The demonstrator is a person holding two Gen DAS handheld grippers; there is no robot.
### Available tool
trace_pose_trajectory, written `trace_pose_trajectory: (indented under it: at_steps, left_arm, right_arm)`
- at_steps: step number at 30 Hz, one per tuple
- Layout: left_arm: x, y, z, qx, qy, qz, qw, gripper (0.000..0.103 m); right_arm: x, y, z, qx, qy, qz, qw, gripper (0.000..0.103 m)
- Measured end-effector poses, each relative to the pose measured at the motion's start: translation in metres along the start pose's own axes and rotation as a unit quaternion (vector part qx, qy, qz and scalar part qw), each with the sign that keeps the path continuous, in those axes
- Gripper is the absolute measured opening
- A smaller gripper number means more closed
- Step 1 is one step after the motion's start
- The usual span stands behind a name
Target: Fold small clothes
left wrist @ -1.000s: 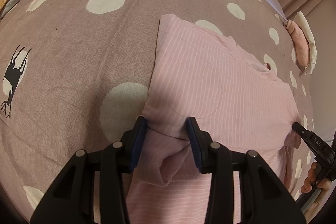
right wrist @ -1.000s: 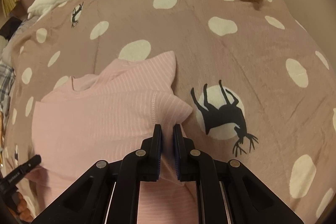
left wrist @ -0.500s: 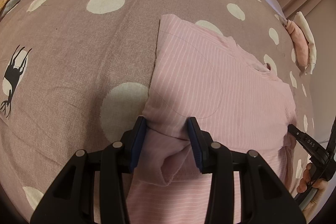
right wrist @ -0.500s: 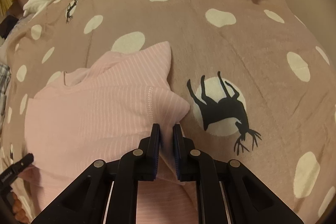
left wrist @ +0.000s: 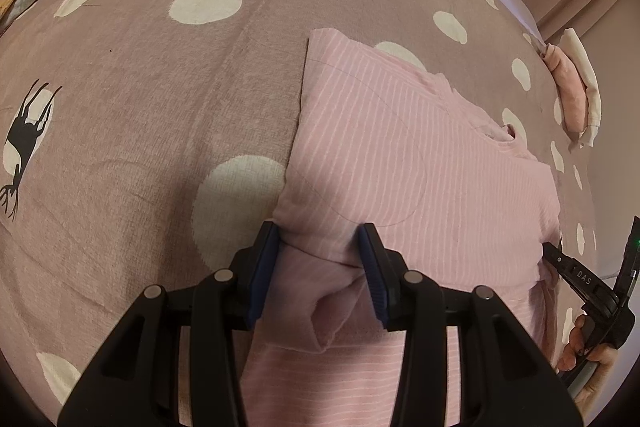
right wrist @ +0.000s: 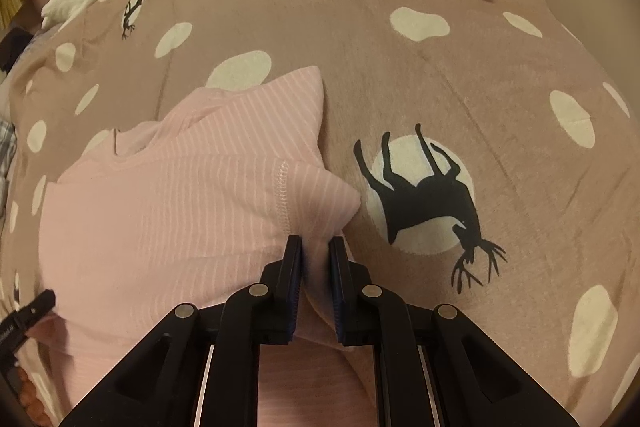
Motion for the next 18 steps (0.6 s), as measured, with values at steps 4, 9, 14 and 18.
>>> trace_pose_trajectory:
  at_steps: [4, 9, 14, 18]
  left_arm:
    - [0.0017, 0.0, 0.0001, 0.0, 0.004, -0.006, 1.0, 0.043]
    - [0.0022, 0.0009, -0.0015, -0.004, 0.004, -0.01, 0.9999, 0.043]
    - [0.0026, 0.0012, -0.0015, -0.004, 0.005, -0.011, 0.9999, 0.043]
    - [0.0031, 0.002, -0.0023, -0.006, 0.004, -0.013, 0.9999, 0.043]
  right_arm:
    - [0.0008, -0.0009, -0.0005, 0.0, -0.001, -0.004, 1.0, 0.011]
    - [0.0044, -0.0009, -0.0016, -0.003, 0.007, -0.019, 1.0, 0.011]
    - [0.0058, -0.0007, -0.002, -0.007, 0.01, -0.027, 1.0, 0.011]
    - [0.0067, -0.0006, -0.0017, -0.008, 0.015, -0.031, 0.999, 0.011]
Point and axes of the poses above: each gripper's, at about its wrist camera, not at the fingertips, and y roughly against the way its jaws point, x to its left, z to its top, the point moved 2 cm from there along -y, roughly the way its jaws point, and after that the axes turned 7 degrees about -z, right-handed, at the moved point
